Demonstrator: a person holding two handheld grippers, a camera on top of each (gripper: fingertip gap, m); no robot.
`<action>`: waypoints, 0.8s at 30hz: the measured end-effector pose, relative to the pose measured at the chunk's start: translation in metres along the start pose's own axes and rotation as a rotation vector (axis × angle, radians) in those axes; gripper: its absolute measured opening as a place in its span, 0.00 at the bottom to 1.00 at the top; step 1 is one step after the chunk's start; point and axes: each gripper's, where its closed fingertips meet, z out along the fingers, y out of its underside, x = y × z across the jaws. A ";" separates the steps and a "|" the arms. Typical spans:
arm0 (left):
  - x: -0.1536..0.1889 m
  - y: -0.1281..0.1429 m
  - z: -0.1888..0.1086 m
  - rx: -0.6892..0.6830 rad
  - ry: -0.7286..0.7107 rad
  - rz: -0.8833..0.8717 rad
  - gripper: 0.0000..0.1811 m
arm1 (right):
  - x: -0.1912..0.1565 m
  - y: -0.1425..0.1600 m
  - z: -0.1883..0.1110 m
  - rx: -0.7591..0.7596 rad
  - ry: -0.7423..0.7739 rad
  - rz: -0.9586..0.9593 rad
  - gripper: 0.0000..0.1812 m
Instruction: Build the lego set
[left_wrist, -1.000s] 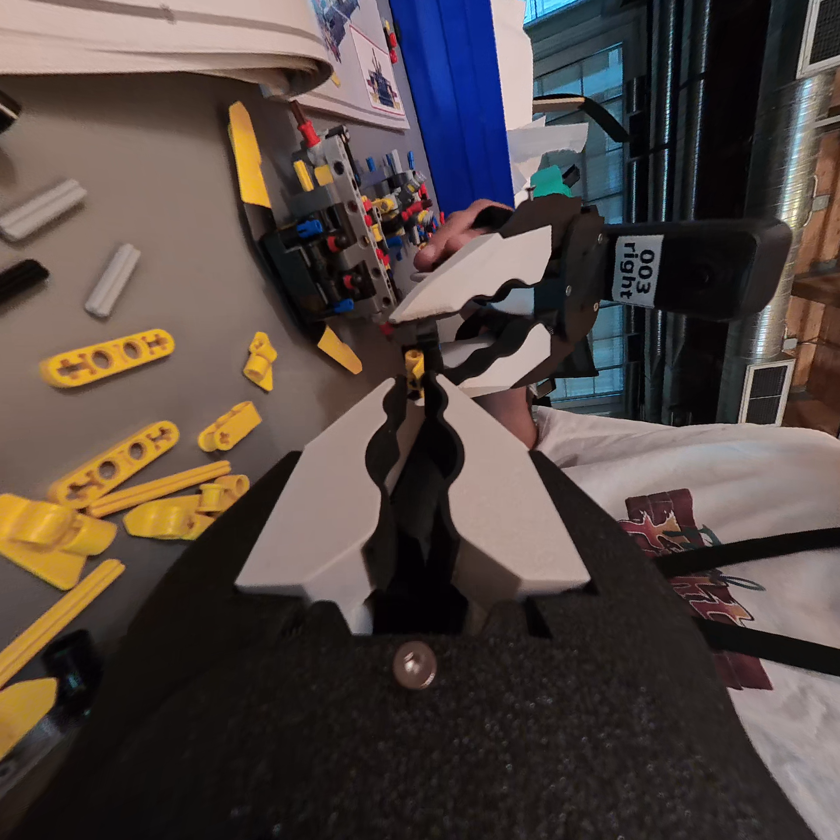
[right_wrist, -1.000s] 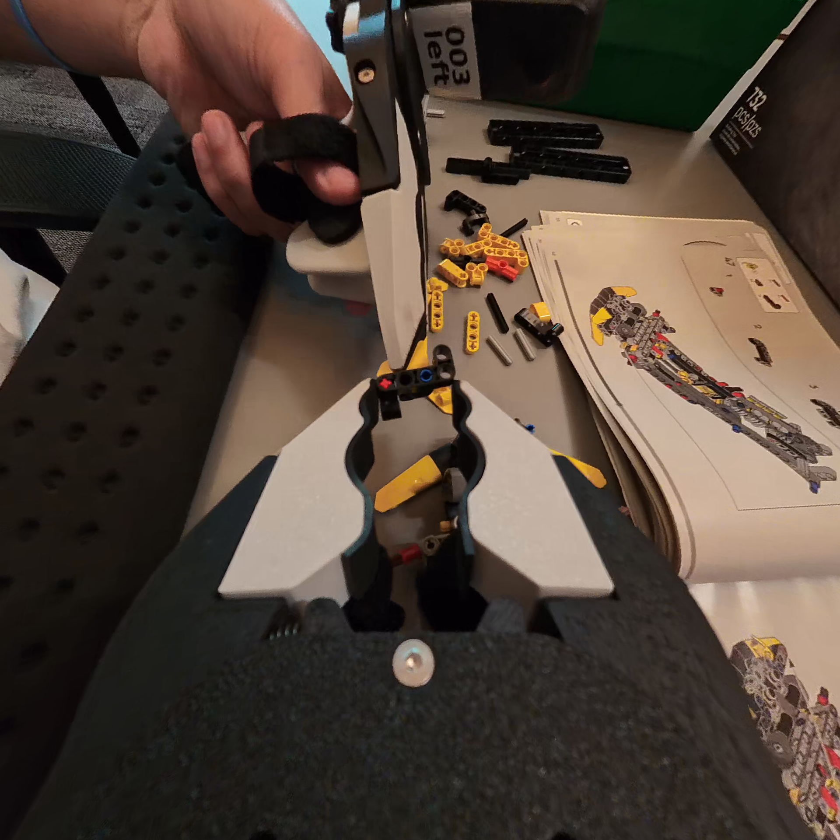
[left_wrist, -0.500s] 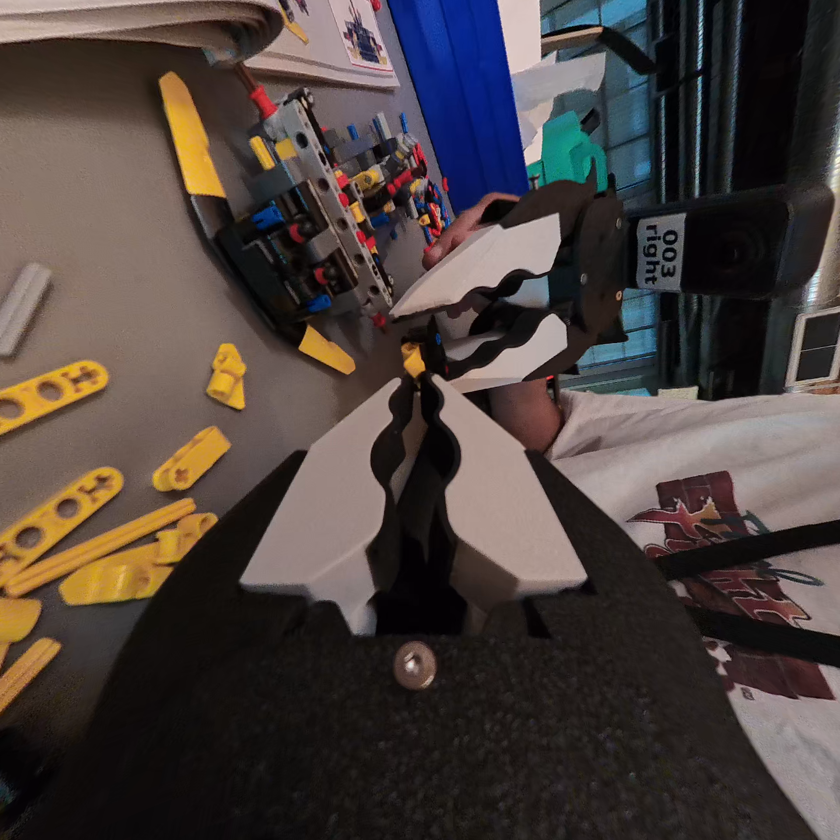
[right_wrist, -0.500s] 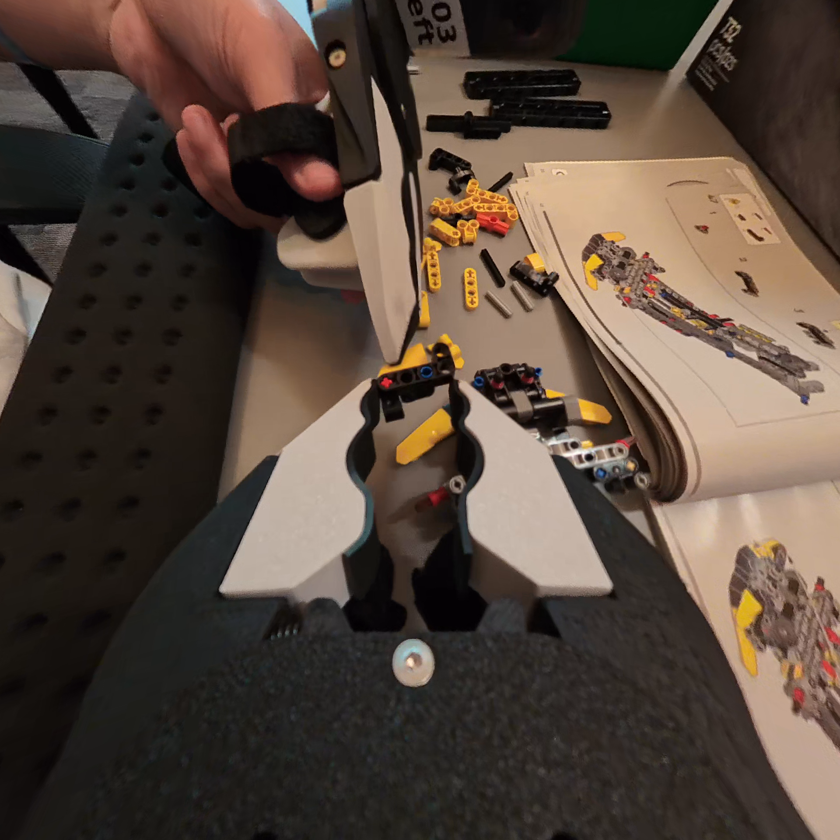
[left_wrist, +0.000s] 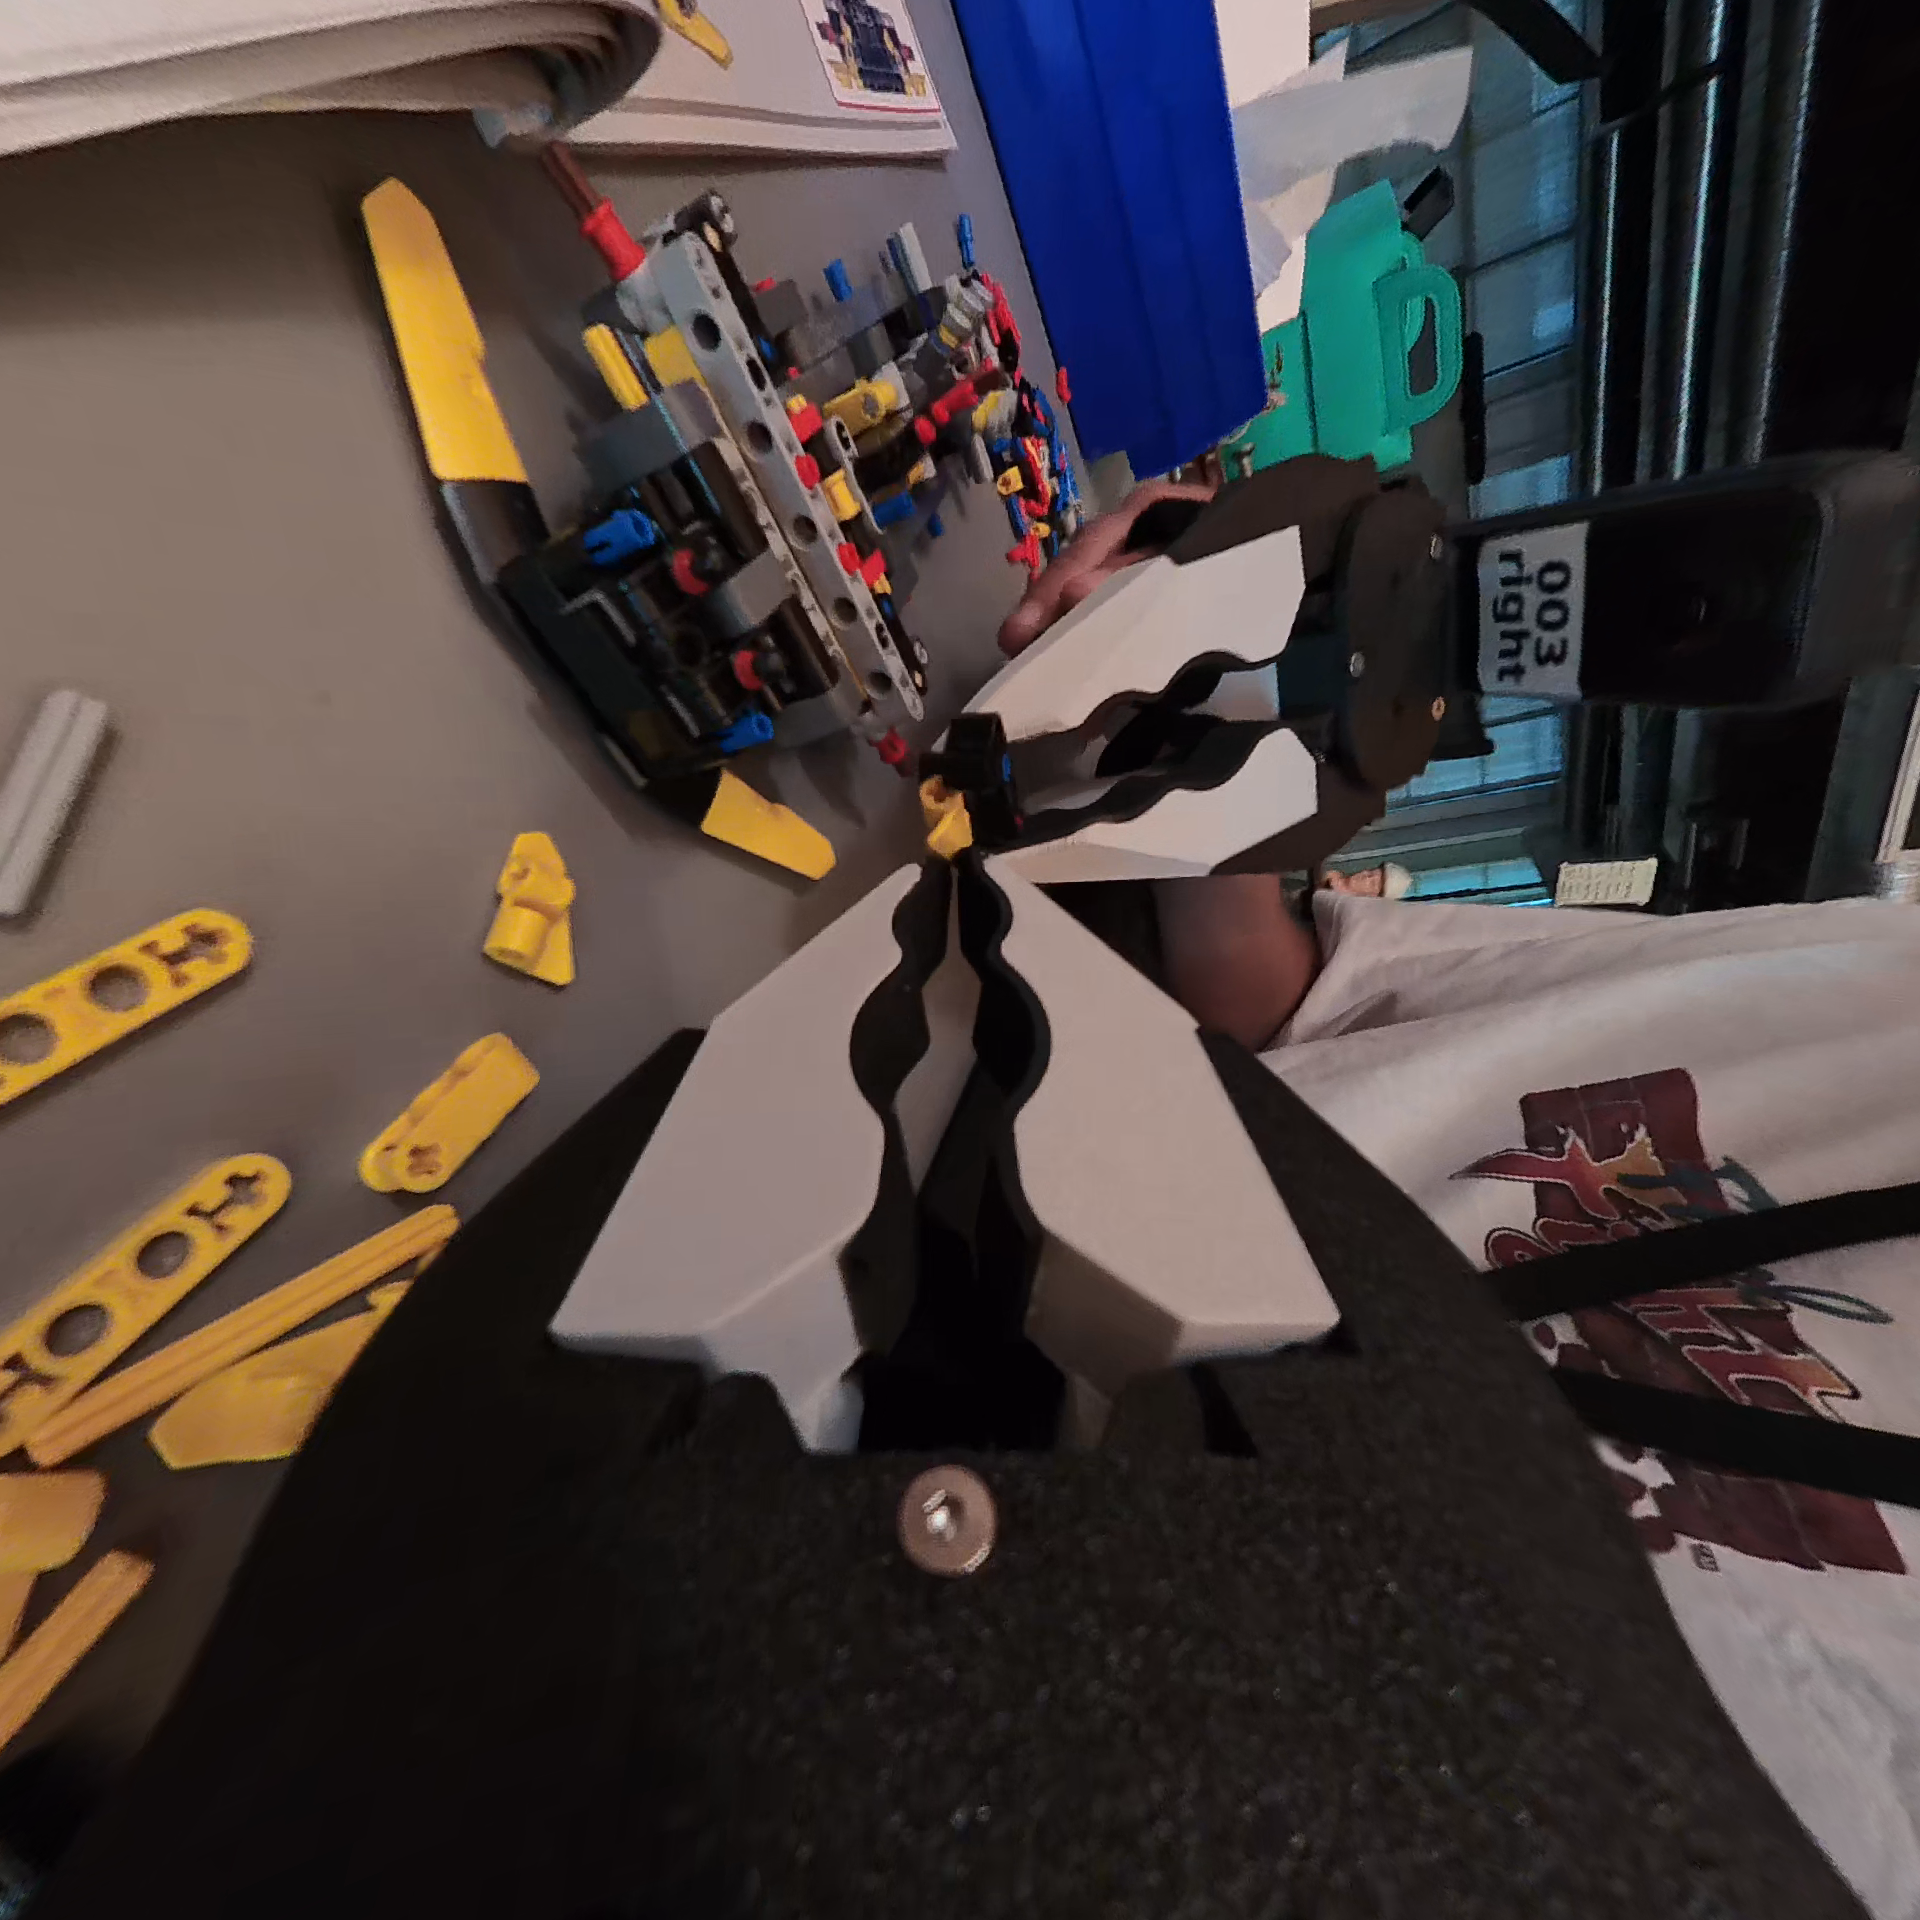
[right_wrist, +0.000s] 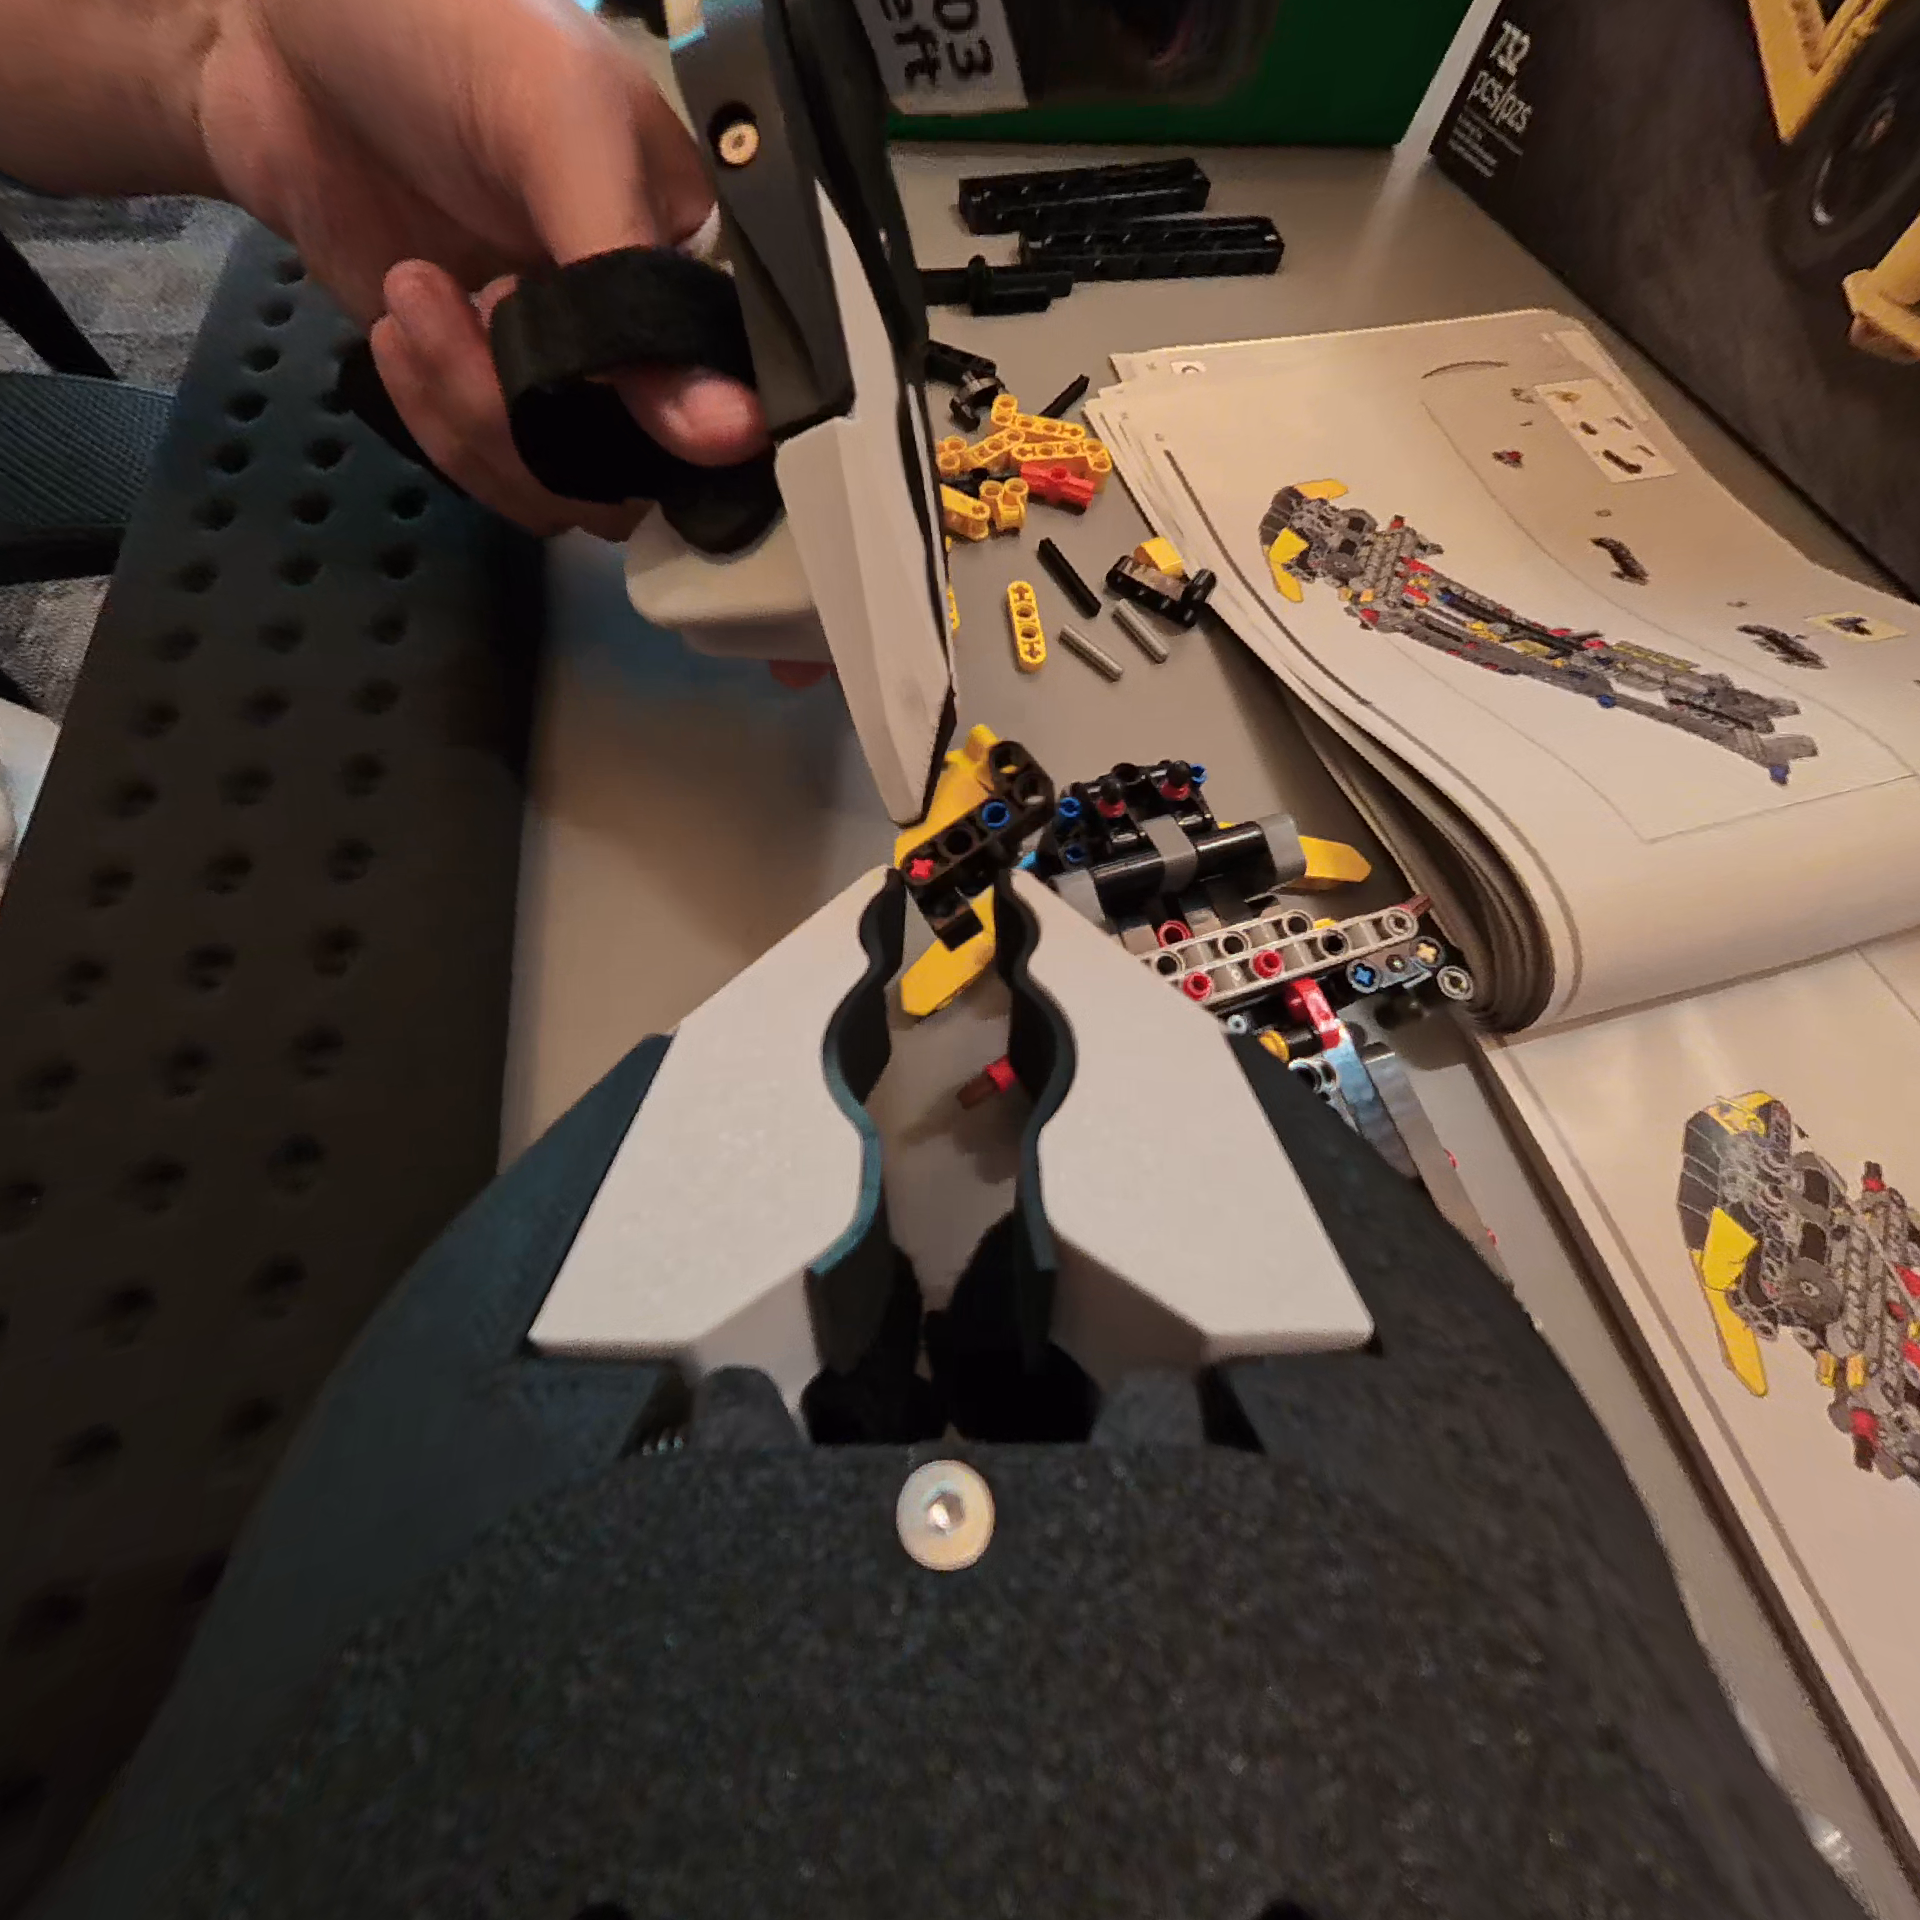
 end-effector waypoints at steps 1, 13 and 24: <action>-0.002 -0.002 0.000 0.008 0.004 -0.017 0.00 | 0.002 0.001 0.001 -0.011 0.013 0.020 0.09; -0.028 -0.009 -0.019 0.013 -0.250 0.213 0.12 | 0.002 0.002 0.013 -0.082 0.021 0.284 0.08; -0.033 -0.033 -0.021 0.021 -0.241 0.285 0.21 | 0.007 0.009 0.020 -0.108 0.126 0.285 0.08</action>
